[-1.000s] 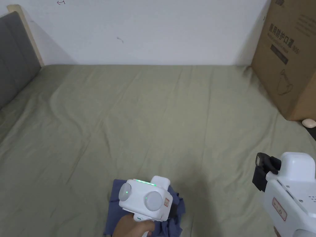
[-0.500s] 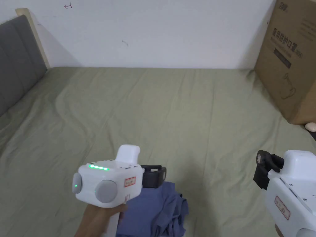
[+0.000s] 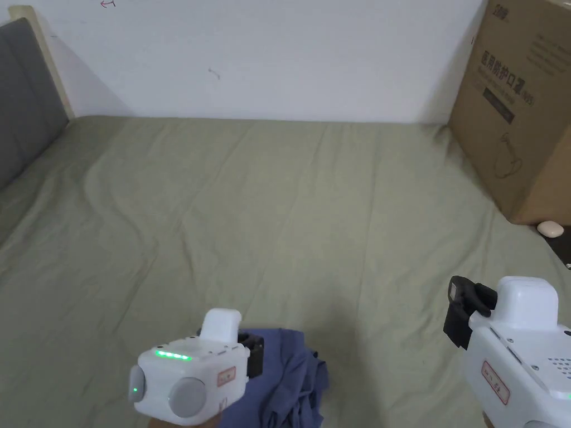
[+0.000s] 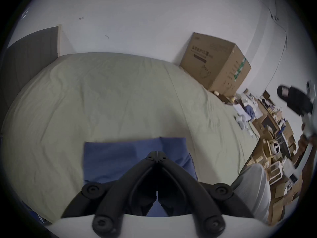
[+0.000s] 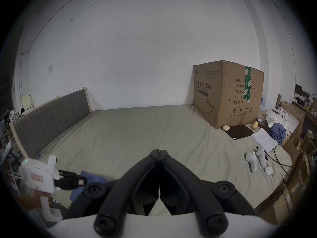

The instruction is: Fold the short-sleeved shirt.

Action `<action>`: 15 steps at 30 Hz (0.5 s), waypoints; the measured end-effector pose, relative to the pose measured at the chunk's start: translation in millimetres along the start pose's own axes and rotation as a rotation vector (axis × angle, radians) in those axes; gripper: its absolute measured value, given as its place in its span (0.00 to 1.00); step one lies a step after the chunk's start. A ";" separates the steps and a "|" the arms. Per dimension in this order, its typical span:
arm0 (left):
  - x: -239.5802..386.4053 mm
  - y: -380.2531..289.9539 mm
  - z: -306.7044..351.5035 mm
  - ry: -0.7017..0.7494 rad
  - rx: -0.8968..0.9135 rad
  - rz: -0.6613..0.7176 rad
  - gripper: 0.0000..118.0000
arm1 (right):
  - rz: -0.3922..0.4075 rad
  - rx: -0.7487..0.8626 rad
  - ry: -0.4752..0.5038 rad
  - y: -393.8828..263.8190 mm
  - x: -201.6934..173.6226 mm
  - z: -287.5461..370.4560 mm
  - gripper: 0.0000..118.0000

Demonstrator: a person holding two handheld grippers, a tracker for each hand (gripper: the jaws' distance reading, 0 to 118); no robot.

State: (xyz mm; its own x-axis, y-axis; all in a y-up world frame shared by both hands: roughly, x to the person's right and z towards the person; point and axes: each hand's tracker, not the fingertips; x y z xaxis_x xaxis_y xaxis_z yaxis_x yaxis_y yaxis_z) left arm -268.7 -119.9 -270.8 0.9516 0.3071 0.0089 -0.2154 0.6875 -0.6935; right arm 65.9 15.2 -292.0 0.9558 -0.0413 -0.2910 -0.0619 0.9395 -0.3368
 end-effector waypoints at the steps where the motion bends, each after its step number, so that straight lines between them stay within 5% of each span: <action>1: 6.3 -4.6 -8.0 0.004 -0.017 -0.021 0.00 | 0.001 -0.001 -0.002 0.0 1.6 -0.4 0.00; 9: 50.5 -29.5 -59.6 0.012 -0.103 -0.107 0.00 | -0.006 -0.013 -0.034 -1.5 21.1 -8.1 0.00; 15: 63.5 -50.1 -91.1 0.085 -0.105 -0.041 0.00 | -0.013 -0.032 -0.058 -5.7 34.0 -12.3 0.00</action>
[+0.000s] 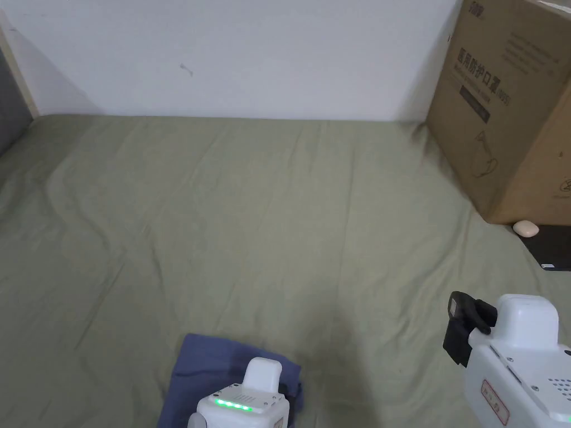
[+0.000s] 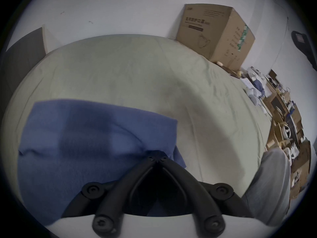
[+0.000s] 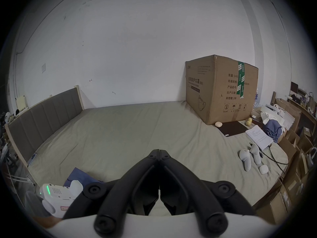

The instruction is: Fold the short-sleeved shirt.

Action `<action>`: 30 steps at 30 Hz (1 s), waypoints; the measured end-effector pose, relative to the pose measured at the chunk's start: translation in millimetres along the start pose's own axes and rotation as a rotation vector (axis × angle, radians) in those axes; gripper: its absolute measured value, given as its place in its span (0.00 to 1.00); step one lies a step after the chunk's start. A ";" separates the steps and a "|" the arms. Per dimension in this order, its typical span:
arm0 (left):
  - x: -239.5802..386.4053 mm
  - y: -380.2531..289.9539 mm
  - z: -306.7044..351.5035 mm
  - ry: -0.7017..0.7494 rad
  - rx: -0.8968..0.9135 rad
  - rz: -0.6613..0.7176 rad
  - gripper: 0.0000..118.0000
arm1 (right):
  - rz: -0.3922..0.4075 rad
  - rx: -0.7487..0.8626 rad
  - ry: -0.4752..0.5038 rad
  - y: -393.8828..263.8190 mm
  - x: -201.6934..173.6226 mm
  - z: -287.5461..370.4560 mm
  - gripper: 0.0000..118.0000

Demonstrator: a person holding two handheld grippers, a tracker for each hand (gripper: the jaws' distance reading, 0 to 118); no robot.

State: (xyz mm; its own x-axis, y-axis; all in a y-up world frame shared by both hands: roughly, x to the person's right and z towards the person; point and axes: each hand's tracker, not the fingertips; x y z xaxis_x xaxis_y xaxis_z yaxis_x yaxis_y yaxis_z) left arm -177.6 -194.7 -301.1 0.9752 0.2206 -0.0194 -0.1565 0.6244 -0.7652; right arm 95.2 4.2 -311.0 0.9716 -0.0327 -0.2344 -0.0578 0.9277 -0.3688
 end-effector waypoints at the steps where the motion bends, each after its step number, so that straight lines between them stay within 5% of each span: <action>1: 2.7 0.0 1.4 0.003 0.010 0.015 0.00 | -0.002 -0.002 -0.002 -0.7 1.9 0.0 0.00; 7: 6.2 3.5 16.4 0.010 0.031 -0.068 0.00 | -0.012 -0.002 -0.010 -1.4 5.3 9.0 0.00; 15: -6.6 62.4 116.7 -0.038 0.328 -0.090 0.00 | 0.003 0.056 0.009 12.3 -8.1 29.9 0.00; 30: -85.2 125.4 264.3 0.249 0.701 -0.175 0.00 | 0.048 0.228 0.026 52.7 -69.1 52.6 0.00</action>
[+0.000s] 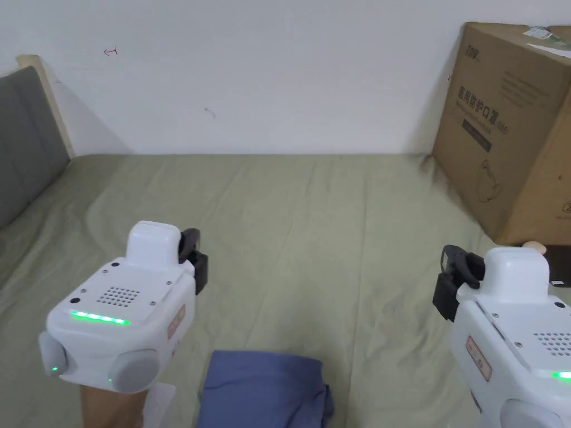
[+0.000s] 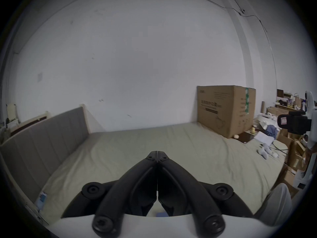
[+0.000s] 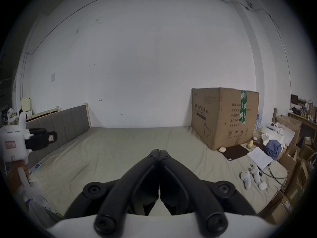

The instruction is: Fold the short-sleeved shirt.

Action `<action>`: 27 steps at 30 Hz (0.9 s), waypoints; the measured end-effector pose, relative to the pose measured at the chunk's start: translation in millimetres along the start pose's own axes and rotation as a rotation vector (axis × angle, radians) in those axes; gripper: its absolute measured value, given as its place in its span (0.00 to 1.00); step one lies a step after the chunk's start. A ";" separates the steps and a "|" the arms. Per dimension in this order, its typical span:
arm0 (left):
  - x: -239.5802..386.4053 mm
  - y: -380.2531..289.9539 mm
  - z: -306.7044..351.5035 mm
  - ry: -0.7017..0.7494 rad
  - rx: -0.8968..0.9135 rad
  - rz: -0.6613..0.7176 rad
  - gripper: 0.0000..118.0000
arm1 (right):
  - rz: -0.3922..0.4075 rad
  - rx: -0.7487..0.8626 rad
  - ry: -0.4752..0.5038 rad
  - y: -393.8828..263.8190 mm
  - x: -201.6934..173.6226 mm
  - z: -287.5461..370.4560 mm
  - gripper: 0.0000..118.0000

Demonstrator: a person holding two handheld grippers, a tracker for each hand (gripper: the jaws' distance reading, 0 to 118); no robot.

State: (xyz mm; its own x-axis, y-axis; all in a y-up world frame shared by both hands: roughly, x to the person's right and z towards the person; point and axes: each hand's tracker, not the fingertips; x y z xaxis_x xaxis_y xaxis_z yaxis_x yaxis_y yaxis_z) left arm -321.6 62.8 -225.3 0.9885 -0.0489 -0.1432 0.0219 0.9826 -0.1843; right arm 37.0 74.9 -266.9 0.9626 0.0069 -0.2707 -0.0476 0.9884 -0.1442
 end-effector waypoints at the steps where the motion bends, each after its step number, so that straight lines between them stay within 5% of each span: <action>1: -6.2 0.5 2.6 0.013 0.001 0.004 0.00 | 0.004 0.006 0.001 2.0 -3.1 0.0 0.00; 18: -49.7 -5.9 35.1 0.109 0.034 0.083 0.00 | 0.046 0.021 0.049 -3.4 -42.7 -13.1 0.00; 27: -56.8 -19.4 34.6 0.099 -0.007 0.100 0.00 | 0.055 -0.135 0.117 -82.3 -82.0 -61.4 0.00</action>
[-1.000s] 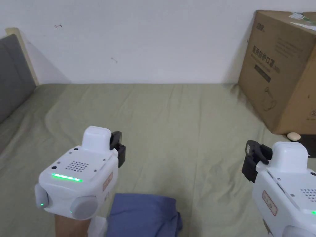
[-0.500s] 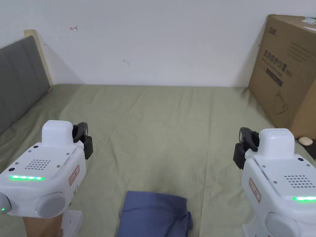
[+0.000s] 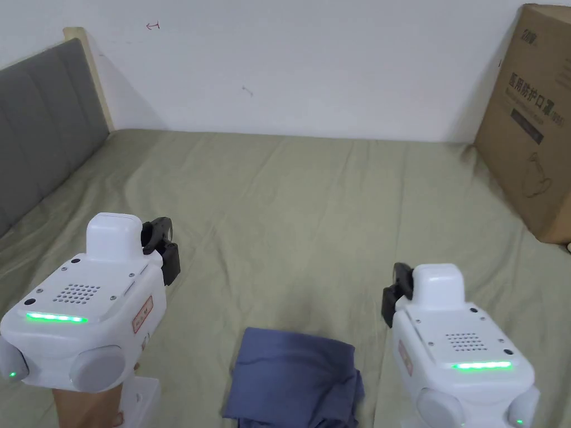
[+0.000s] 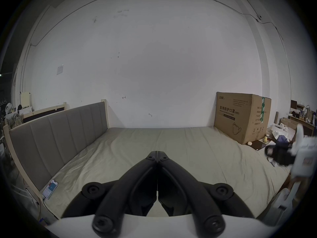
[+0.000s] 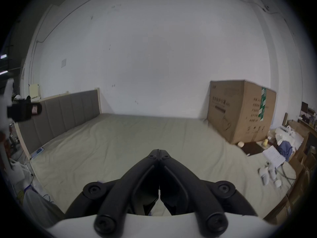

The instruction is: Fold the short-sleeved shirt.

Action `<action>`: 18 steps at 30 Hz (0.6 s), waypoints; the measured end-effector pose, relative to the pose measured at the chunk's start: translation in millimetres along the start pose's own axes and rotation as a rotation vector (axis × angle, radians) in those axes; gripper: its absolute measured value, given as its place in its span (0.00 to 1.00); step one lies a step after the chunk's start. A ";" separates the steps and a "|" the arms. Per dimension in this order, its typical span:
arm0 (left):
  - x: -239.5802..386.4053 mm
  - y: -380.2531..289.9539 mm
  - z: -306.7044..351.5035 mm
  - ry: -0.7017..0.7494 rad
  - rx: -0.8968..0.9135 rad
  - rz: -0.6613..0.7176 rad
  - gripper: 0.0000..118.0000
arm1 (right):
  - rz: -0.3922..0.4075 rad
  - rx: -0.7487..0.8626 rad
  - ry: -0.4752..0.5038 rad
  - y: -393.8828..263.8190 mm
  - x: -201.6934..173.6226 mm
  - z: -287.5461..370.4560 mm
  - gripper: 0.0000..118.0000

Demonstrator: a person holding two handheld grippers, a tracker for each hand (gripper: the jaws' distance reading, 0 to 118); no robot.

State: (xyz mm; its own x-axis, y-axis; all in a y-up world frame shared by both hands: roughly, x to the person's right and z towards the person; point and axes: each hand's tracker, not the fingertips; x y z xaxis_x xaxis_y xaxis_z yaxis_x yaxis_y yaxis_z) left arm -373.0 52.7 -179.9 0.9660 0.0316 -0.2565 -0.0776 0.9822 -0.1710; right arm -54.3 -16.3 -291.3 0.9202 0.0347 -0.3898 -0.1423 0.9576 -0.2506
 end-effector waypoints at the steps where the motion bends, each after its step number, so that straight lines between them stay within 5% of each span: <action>1: -1.6 -1.3 -1.0 -0.005 -0.005 0.004 0.00 | -0.006 -0.028 0.018 -10.0 -4.7 -7.1 0.00; 18: -13.8 -60.2 -49.6 -0.066 -0.241 0.095 0.02 | 0.037 -0.449 0.079 -175.1 -55.5 -74.8 0.00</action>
State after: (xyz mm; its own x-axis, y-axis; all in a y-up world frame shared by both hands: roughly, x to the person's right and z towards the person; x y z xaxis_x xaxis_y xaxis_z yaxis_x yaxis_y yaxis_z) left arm -393.9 -16.0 -213.3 0.9650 0.1416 -0.2209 -0.2176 0.9022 -0.3723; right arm -107.8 -207.3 -292.1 0.8835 0.0280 -0.4676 -0.3345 0.7365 -0.5879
